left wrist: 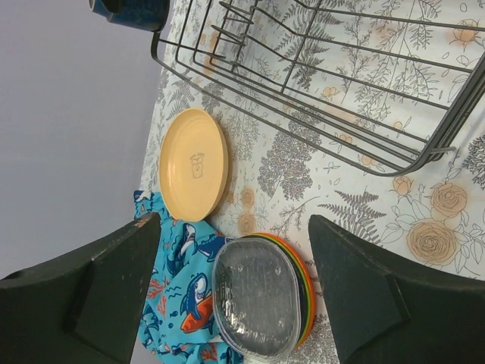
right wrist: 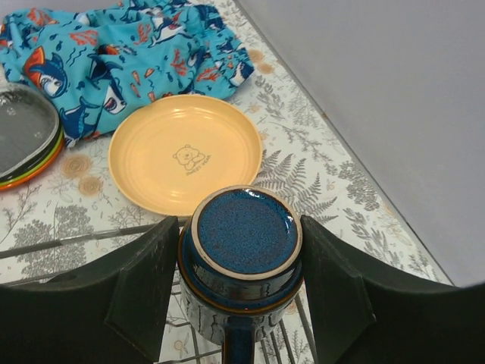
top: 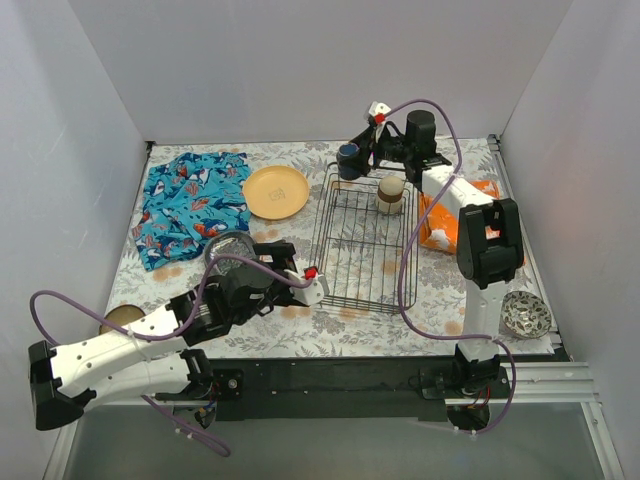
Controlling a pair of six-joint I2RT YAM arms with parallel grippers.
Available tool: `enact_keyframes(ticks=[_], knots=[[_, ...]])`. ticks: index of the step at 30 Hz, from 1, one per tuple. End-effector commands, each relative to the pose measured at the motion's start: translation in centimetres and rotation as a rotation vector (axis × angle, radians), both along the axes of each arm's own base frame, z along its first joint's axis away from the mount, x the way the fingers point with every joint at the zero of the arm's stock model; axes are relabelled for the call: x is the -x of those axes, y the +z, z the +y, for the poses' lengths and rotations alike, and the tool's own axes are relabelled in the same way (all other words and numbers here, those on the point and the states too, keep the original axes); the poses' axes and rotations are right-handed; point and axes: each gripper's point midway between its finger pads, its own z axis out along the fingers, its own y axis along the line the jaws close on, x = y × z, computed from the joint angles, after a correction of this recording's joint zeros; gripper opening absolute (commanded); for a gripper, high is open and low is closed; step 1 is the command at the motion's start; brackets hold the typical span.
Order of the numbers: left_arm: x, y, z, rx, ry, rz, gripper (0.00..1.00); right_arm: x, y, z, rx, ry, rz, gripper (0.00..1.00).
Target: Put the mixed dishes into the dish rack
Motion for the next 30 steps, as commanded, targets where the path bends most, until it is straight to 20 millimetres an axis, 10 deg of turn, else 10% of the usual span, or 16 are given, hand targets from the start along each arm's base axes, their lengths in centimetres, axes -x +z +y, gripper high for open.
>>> enact_keyframes(ticks=[1,22,30], knots=[[-0.3,-0.7,0.3,0.006,0.031,0.018,0.79,0.8,1.0,1.0,-0.013,0.089,-0.109,0.17],[-0.4,-1.4,0.5,-0.021,0.047,0.040,0.79,-0.3,-6.9,0.9,0.071,0.101,-0.089,0.21],[-0.2,-1.9,0.9,-0.007,0.050,0.041,0.80,-0.1,-8.8,0.3,0.108,0.062,-0.074,0.57]])
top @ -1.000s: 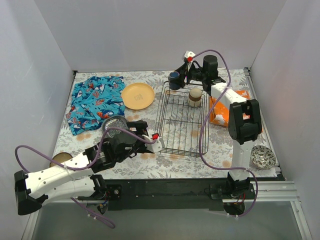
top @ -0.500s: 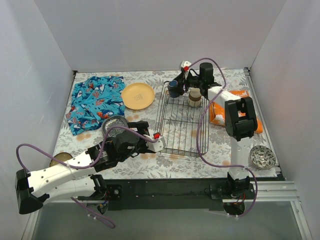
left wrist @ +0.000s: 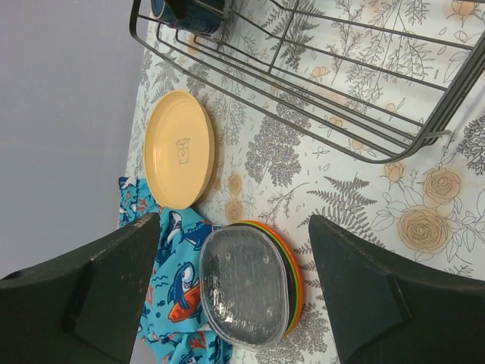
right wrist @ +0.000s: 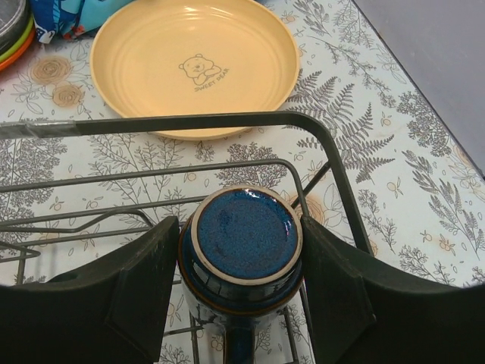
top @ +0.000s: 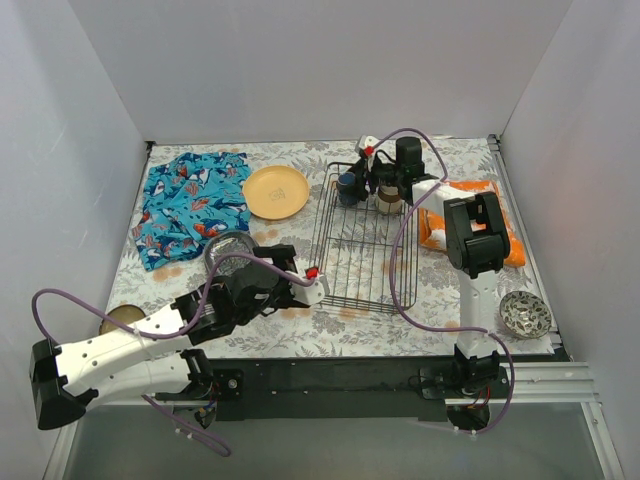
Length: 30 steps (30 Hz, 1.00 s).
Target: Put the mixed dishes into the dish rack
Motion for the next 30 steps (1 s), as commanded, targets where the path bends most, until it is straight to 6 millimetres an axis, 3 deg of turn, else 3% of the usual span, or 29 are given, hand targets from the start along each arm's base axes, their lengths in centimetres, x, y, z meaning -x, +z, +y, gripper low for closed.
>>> enact_keyframes(ticks=[1,3,4,8,13,14,18,22,23,24,25,26,27,28,30], knots=[[0.1,-0.4,0.7,0.020,0.018,-0.002,0.80,-0.9,2.5,-0.1,-0.004,-0.025,-0.117,0.59],[0.2,0.0,0.9,0.038,0.016,-0.016,0.84,-0.9,2.9,-0.2,-0.002,-0.034,-0.121,0.82],[0.2,0.0,1.0,0.042,0.016,-0.020,0.86,-1.0,3.4,-0.4,-0.003,-0.046,-0.122,0.99],[0.3,1.1,1.1,0.087,0.003,-0.042,0.90,-1.0,7.5,-0.3,-0.025,-0.080,-0.152,0.99],[-0.6,4.3,1.4,0.192,0.014,-0.137,0.96,-0.4,12.2,-0.6,0.001,-0.141,-0.151,0.99],[-0.7,5.6,1.4,0.216,0.014,-0.157,0.97,0.2,14.6,-0.4,-0.005,-0.146,-0.176,0.99],[-1.5,7.7,2.4,0.272,0.047,-0.174,0.98,2.5,18.7,-0.2,-0.007,-0.198,-0.132,0.99],[-3.8,9.6,4.6,0.334,0.156,-0.125,0.98,5.0,19.6,-1.6,0.007,-0.321,0.028,0.99],[-4.6,7.6,4.4,0.276,0.168,-0.022,0.98,5.8,20.5,-2.3,-0.002,-0.352,0.042,0.99],[-5.3,6.6,4.5,0.315,0.228,0.079,0.98,6.7,19.1,-2.9,0.028,-0.378,0.107,0.99],[-7.0,8.8,6.1,0.362,0.304,0.094,0.98,7.2,19.0,-3.5,0.036,-0.407,0.132,0.99],[-8.7,6.6,6.0,0.335,0.359,0.194,0.98,8.3,19.6,-3.9,0.032,-0.416,0.139,0.99],[-9.0,5.4,6.4,0.328,0.393,0.279,0.98,9.0,19.1,-4.3,0.040,-0.427,0.170,0.99],[-10.5,7.0,7.9,0.407,0.479,0.293,0.98,9.9,18.1,-4.5,0.048,-0.430,0.201,0.99],[-12.3,5.7,8.8,0.434,0.555,0.375,0.98,11.9,19.1,-4.8,0.018,-0.415,0.211,0.99]])
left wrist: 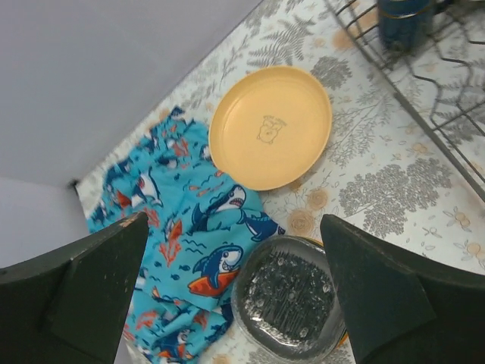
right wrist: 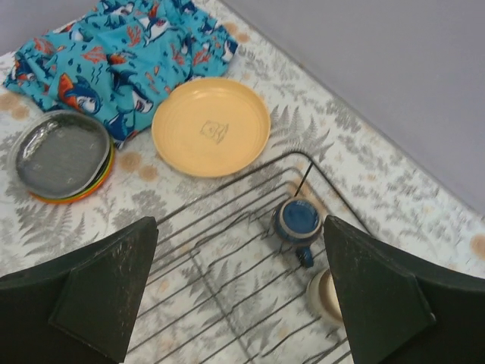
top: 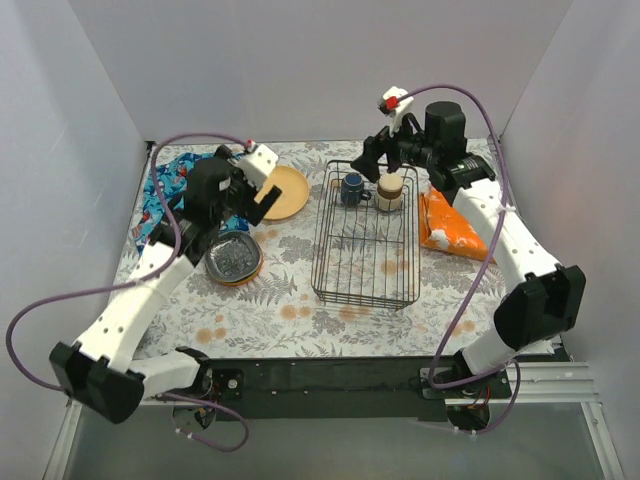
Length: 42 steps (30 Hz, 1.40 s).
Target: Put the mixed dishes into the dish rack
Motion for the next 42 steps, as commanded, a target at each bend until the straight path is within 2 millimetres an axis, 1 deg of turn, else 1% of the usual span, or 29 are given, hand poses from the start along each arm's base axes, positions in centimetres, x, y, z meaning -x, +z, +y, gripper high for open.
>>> enact_keyframes(ticks=[1,2,3,4,5,6,7,8,9,10,11,13,14,15,16,17,20,21,22,26,27,29,31,34,36,37,40,41,42], knots=[[-2.0,-4.4,3.1,0.225,0.186,0.326,0.98,4.2,-3.0,-1.7,-0.008,-0.039,0.191,0.99],[-2.7,-4.2,3.9,0.269,0.226,0.345,0.98,5.0,-2.5,-1.8,-0.015,-0.028,0.182,0.99],[-3.0,-6.0,4.7,0.293,0.277,0.421,0.98,5.4,-2.5,-1.8,-0.018,-0.021,0.184,0.99],[-3.2,-6.5,6.5,0.350,0.337,0.455,0.96,5.6,-2.8,-2.1,-0.016,-0.032,0.189,0.99],[-2.9,-7.6,7.2,0.427,0.381,0.513,0.94,5.9,-3.1,-2.3,-0.013,-0.043,0.201,0.99],[-2.5,-7.6,8.0,0.474,0.393,0.523,0.91,6.0,-3.5,-2.5,-0.003,-0.046,0.200,0.99],[-2.3,-8.2,9.8,0.507,0.443,0.531,0.91,6.0,-3.8,-2.8,0.011,-0.058,0.194,0.99],[-1.5,-9.7,10.3,0.508,0.476,0.563,0.91,6.0,-4.5,-3.0,0.025,-0.065,0.197,0.99],[-1.2,-10.5,11.5,0.508,0.511,0.579,0.89,5.7,-4.9,-3.2,0.049,-0.063,0.179,0.99],[-0.9,-11.3,12.2,0.500,0.529,0.597,0.83,5.3,-5.2,-3.4,0.068,-0.073,0.172,0.98],[-0.3,-12.0,12.3,0.488,0.523,0.632,0.80,4.6,-6.6,-3.3,0.090,-0.079,0.198,0.98],[0.1,-13.1,12.3,0.488,0.524,0.673,0.78,3.2,-5.7,-3.0,0.106,-0.084,0.192,0.97],[0.2,-13.4,11.8,0.494,0.501,0.696,0.77,2.7,-7.9,-3.1,0.154,-0.091,0.269,0.90],[0.3,-13.8,11.7,0.489,0.492,0.708,0.77,1.5,-6.8,-3.5,0.157,-0.142,0.250,0.89],[0.3,-14.2,11.5,0.492,0.484,0.717,0.77,0.4,-7.7,-5.0,0.188,-0.262,0.271,0.89],[0.0,-14.5,11.4,0.496,0.477,0.721,0.78,0.0,-8.2,-5.9,0.215,-0.301,0.274,0.91],[-0.6,-14.7,11.0,0.527,0.472,0.731,0.78,0.2,-11.2,-9.4,0.341,-0.432,0.371,0.92],[-0.7,-14.6,10.9,0.534,0.463,0.732,0.78,1.3,-12.4,-10.6,0.383,-0.454,0.437,0.92],[-0.9,-14.3,10.9,0.535,0.460,0.723,0.78,1.6,-13.4,-11.9,0.400,-0.485,0.477,0.91],[-0.5,-14.9,11.7,0.506,0.499,0.712,0.79,3.0,-15.6,-14.4,0.449,-0.507,0.535,0.90],[-0.2,-14.9,11.7,0.503,0.501,0.712,0.79,3.2,-16.0,-14.5,0.463,-0.502,0.544,0.89],[0.6,-16.0,11.7,0.497,0.512,0.735,0.79,3.3,-17.6,-15.2,0.515,-0.514,0.590,0.89],[1.0,-16.4,11.5,0.504,0.509,0.753,0.79,3.5,-18.6,-15.2,0.518,-0.506,0.628,0.89],[1.2,-16.4,11.1,0.519,0.497,0.765,0.79,3.4,-20.4,-15.3,0.547,-0.494,0.663,0.86],[1.0,-16.1,11.2,0.512,0.499,0.755,0.79,3.1,-20.7,-15.4,0.553,-0.493,0.668,0.82],[1.0,-16.0,11.4,0.509,0.503,0.753,0.79,3.1,-20.9,-14.9,0.531,-0.467,0.683,0.80],[1.2,-15.9,11.6,0.489,0.504,0.747,0.79,3.0,-21.6,-14.6,0.530,-0.441,0.708,0.66],[1.6,-15.9,11.7,0.481,0.509,0.745,0.79,3.0,-21.5,-14.5,0.530,-0.434,0.706,0.59],[1.9,-16.0,11.9,0.461,0.503,0.747,0.79,2.9,-21.5,-14.4,0.528,-0.429,0.704,0.56]])
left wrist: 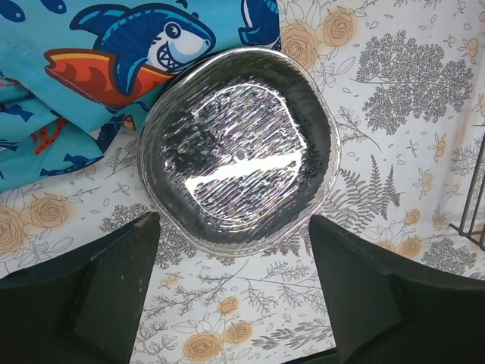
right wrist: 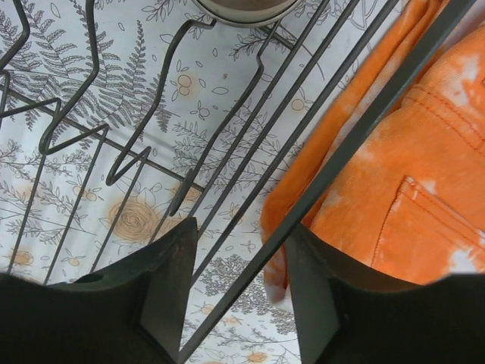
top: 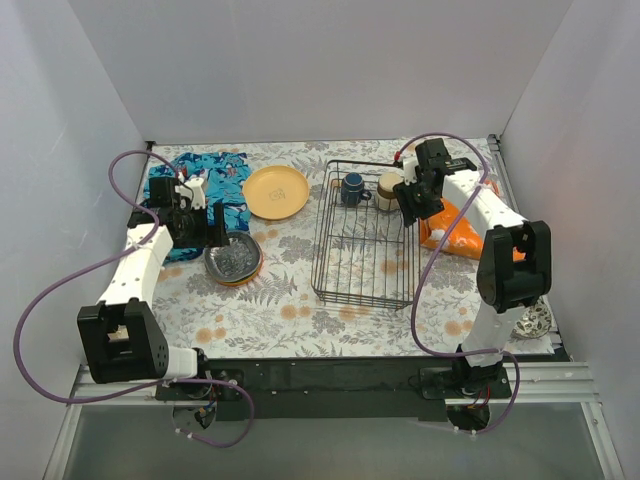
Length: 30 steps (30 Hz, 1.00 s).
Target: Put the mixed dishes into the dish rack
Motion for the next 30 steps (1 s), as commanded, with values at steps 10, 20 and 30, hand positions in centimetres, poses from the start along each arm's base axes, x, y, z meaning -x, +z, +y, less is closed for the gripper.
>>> enact_keyframes(ticks=[10,20,30], knots=[[5.3,1.9,7.5,-0.266,-0.029,0.025,0.81,-2.3,1.7,1.1,-0.042,0.059,-0.050,0.27],[8.6,1.9,12.3,-0.301,-0.007,0.171,0.78,-2.3,5.1,2.6,-0.125,0.101,-0.078,0.54],[16.1,-3.4,13.1,-0.402,0.074,0.433,0.65,0.6,9.6,1.0,-0.086,0.104,-0.145,0.66]])
